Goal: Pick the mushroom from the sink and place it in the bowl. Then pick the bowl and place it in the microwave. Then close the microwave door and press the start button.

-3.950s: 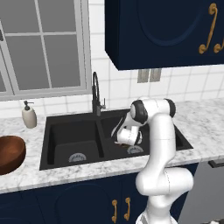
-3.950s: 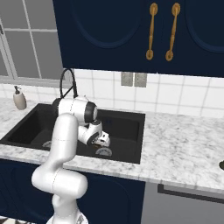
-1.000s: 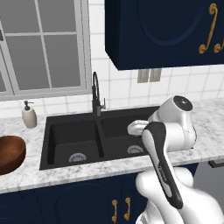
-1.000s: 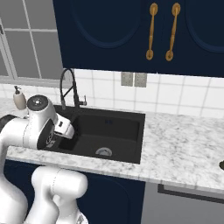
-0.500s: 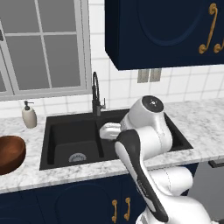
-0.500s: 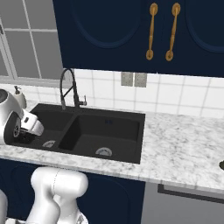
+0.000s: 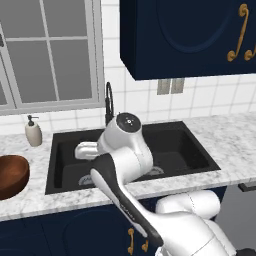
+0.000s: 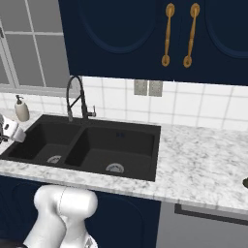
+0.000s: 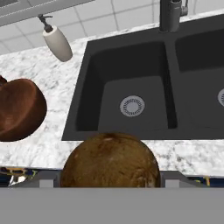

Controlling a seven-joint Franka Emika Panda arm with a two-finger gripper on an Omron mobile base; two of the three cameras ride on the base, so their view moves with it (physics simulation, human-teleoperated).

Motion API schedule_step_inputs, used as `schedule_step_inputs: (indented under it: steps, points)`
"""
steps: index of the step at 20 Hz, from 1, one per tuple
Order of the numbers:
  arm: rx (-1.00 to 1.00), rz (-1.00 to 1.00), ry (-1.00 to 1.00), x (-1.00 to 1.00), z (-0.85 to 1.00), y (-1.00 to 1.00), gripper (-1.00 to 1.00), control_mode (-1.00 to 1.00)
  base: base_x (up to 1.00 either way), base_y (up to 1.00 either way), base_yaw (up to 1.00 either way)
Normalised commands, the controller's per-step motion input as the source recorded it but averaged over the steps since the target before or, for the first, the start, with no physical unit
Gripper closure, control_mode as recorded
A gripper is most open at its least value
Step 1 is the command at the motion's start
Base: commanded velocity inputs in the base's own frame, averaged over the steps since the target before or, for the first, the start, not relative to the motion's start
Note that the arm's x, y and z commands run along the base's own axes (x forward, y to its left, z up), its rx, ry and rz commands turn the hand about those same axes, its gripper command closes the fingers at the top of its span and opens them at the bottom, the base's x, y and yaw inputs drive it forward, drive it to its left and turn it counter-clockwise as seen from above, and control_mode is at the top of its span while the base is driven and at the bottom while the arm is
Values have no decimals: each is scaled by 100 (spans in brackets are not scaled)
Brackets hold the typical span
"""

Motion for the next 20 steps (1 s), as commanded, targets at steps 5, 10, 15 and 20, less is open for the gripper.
schedule_step_inputs:
  steps: [5, 10, 15, 20]
  points:
    - [2, 9, 1, 62, 48, 99, 100, -100, 0, 0, 0]
    - [0, 2, 2, 30, 0, 74, 100, -100, 0, 0, 0]
    - [0, 1, 4, 9, -9, 69, 100, -100, 0, 0, 0]
    - [0, 0, 8, 0, -17, 70, 100, -100, 0, 0, 0]
